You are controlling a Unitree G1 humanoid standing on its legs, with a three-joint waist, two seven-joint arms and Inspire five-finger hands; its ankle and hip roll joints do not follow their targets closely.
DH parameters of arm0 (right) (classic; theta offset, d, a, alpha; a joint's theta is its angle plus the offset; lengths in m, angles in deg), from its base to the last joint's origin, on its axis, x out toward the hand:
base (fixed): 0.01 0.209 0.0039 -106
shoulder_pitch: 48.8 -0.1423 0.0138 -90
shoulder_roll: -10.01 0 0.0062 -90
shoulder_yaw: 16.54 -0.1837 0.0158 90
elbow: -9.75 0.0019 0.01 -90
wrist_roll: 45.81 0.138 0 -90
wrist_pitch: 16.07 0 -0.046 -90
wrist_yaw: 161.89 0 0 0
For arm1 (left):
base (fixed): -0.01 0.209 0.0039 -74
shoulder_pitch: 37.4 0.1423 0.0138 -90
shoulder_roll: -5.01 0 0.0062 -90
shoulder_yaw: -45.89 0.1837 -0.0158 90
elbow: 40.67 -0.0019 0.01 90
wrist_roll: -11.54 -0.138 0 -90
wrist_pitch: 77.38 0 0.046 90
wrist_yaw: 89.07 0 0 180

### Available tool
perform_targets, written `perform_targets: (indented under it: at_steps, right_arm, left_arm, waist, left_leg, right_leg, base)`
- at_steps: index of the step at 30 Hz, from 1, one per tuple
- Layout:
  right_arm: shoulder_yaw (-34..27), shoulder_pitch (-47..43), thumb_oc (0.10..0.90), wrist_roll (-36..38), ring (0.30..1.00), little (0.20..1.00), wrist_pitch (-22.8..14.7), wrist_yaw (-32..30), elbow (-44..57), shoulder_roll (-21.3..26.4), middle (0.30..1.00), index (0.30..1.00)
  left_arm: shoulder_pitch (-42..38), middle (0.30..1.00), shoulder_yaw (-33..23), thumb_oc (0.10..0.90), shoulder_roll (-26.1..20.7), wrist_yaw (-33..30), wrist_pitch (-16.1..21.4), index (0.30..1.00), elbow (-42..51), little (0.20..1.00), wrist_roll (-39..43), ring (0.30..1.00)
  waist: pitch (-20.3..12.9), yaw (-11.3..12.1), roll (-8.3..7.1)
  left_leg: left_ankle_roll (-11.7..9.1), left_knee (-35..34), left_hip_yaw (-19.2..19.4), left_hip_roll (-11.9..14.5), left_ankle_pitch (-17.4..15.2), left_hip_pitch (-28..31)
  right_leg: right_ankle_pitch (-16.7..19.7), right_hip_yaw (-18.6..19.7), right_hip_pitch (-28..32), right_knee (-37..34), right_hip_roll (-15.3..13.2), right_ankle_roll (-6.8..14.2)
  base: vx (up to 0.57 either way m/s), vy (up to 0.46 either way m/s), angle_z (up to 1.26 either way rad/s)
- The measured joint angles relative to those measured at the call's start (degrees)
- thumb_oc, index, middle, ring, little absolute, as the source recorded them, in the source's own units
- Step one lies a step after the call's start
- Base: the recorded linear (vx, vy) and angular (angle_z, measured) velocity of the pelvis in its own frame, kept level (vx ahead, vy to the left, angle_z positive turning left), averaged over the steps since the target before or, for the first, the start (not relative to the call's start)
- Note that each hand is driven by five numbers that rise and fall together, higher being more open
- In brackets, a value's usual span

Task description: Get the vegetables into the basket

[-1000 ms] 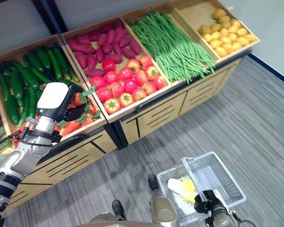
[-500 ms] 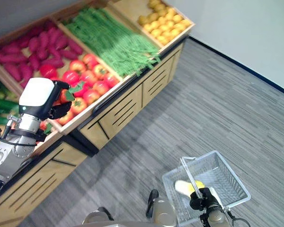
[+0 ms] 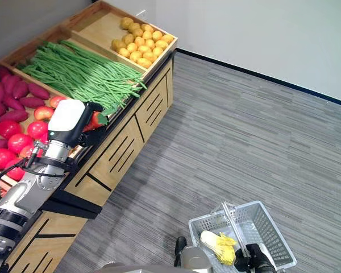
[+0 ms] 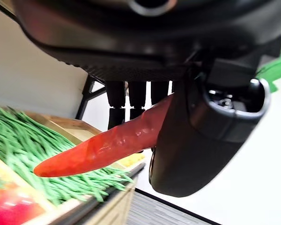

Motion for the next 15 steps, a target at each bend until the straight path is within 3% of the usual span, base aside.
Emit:
perform_targets:
  at_steps: [1, 2, 3, 4, 6, 7, 9, 10, 12, 13, 15]
  right_arm:
    - [1.0, -1.6, 0.4, 0.0, 0.3, 0.3, 0.1, -0.2, -0.9, 0.6, 0.3, 0.3]
    - [1.3, -2.9, 0.4, -0.1, 0.3, 0.3, 0.4, 0.0, -1.4, 1.3, 0.3, 0.3]
    - [1.2, -4.5, 0.4, -0.1, 0.3, 0.3, 0.7, 0.0, -1.6, 1.9, 0.3, 0.3]
    - [1.2, -4.8, 0.4, -0.2, 0.3, 0.3, 0.7, 0.0, -1.3, 1.9, 0.3, 0.3]
    - [1.3, -4.7, 0.4, -0.3, 0.3, 0.3, 0.3, 0.1, -0.5, 2.1, 0.3, 0.3]
    - [2.0, -5.2, 0.4, -0.3, 0.3, 0.3, 0.3, -0.1, -0.5, 2.5, 0.3, 0.3]
    - [2.5, -5.1, 0.4, -0.7, 0.3, 0.3, 0.3, 0.1, -0.5, 3.0, 0.3, 0.3]
    - [2.8, -4.5, 0.4, -0.7, 0.3, 0.3, 0.3, 0.1, -0.6, 3.2, 0.3, 0.3]
    - [3.2, -4.7, 0.4, -0.8, 0.3, 0.3, 0.4, -0.1, -0.8, 3.7, 0.3, 0.3]
    - [3.1, -4.9, 0.4, -0.8, 0.3, 0.3, 0.3, -0.2, -0.5, 3.7, 0.3, 0.3]
    - [3.2, -4.2, 0.4, -0.8, 0.3, 0.3, 0.4, 0.0, -0.6, 2.3, 0.3, 0.3]
  left_arm:
    - [0.3, 0.3, -0.1, 0.4, 0.2, -0.2, 0.0, 0.3, 0.0, 0.3, 0.2, 0.3]
    - [0.8, 0.3, 0.0, 0.4, 0.2, -0.2, 0.1, 0.3, 0.2, 0.3, 0.2, 0.3]
    - [1.5, 0.3, -0.2, 0.4, 0.3, 0.0, 0.1, 0.3, 0.2, 0.3, 0.1, 0.3]
    - [2.3, 0.3, -0.9, 0.4, 0.7, -0.3, 0.2, 0.3, 0.3, 0.3, 0.1, 0.3]
    - [3.0, 0.3, -1.2, 0.4, 0.6, -1.0, 0.4, 0.3, 0.5, 0.3, 0.0, 0.3]
    - [3.1, 0.3, -1.2, 0.4, 0.6, -1.7, 0.3, 0.3, 0.6, 0.3, 0.0, 0.3]
    - [3.0, 0.3, -1.1, 0.4, 0.6, -1.8, 0.4, 0.3, 0.9, 0.3, 0.0, 0.3]
    - [3.0, 0.3, -0.7, 0.4, 0.6, -1.8, 0.5, 0.3, 1.3, 0.3, 0.0, 0.3]
    - [2.7, 0.3, -0.2, 0.4, 0.5, -1.9, 0.7, 0.3, 1.8, 0.3, 0.0, 0.3]
    - [2.5, 0.3, 0.0, 0.4, 0.6, -1.9, 0.7, 0.3, 1.8, 0.3, 0.0, 0.3]
    - [1.9, 0.3, 0.1, 0.4, 0.7, -1.8, 0.6, 0.3, 1.7, 0.3, 0.0, 0.3]
  waist:
    - [0.1, 0.9, -0.18]
    - [0.2, 2.6, -0.31]
    - [0.2, 2.5, 0.13]
    - [0.3, 2.7, 0.17]
    - [0.3, 4.6, 0.04]
    - [0.3, 4.5, 0.58]
    - [0.1, 4.4, 0.9]
    - [0.0, 2.8, 0.92]
    - [-0.3, 1.5, 1.58]
    - [-0.4, 1.3, 1.43]
    - [-0.4, 0.4, 1.46]
  left_leg:
    - [-0.3, -0.5, -9.0, -3.6, -3.3, -2.1]
    - [-0.6, -4.6, -18.2, -8.7, -6.8, -2.4]
    - [0.1, -11.2, -23.7, -12.5, -9.6, -4.5]
    - [2.0, -16.8, -26.2, -13.6, -9.4, -4.1]
    - [3.5, -26.7, -27.6, -12.8, -6.6, -4.5]
    - [3.6, -26.5, -28.5, -11.5, -4.5, -6.5]
    - [3.9, -23.5, -27.3, -10.3, -3.4, -7.9]
    - [4.4, -22.8, -26.9, -10.3, -3.0, -7.6]
    - [5.9, -26.9, -25.2, -12.2, -1.7, -4.8]
    - [7.3, -30.6, -22.3, -14.0, 0.5, -3.4]
    - [9.3, -31.2, -20.9, -17.2, -0.1, -2.8]
  right_leg:
    - [0.2, 3.0, -0.8, -0.3, 0.0, -0.5]
    - [1.1, 6.2, -1.2, -1.2, 0.1, -1.2]
    - [3.1, 8.6, -0.6, -4.0, 0.8, -1.0]
    - [3.5, 9.6, 0.0, -4.3, 1.2, -1.2]
    - [2.8, 14.2, -0.4, -3.0, 3.5, -1.1]
    - [2.0, 15.5, -0.7, -3.4, 4.6, -0.9]
    - [1.9, 16.0, -0.6, -3.3, 4.9, -1.1]
    - [1.7, 16.3, -0.7, -3.7, 4.8, -0.7]
    - [1.6, 18.3, -1.8, -3.4, 4.1, 0.8]
    - [2.8, 19.6, -3.0, -3.0, 2.5, 2.9]
    - [4.3, 20.7, -1.3, -7.2, -1.1, 5.9]
  base:
    - [0.08, 0.059, -1.1]
    - [0.1, 0.07, -1.39]
    - [0.2, 0.139, -1.28]
    - [0.16, 0.134, -1.28]
    - [0.09, 0.139, -1.23]
    - [0.07, 0.153, -1.06]
    - [0.09, 0.199, -0.65]
    - [0.08, 0.216, -0.29]
    - [0.06, 0.177, -0.49]
    - [0.04, 0.128, -0.69]
    - [0.06, 0.091, -0.34]
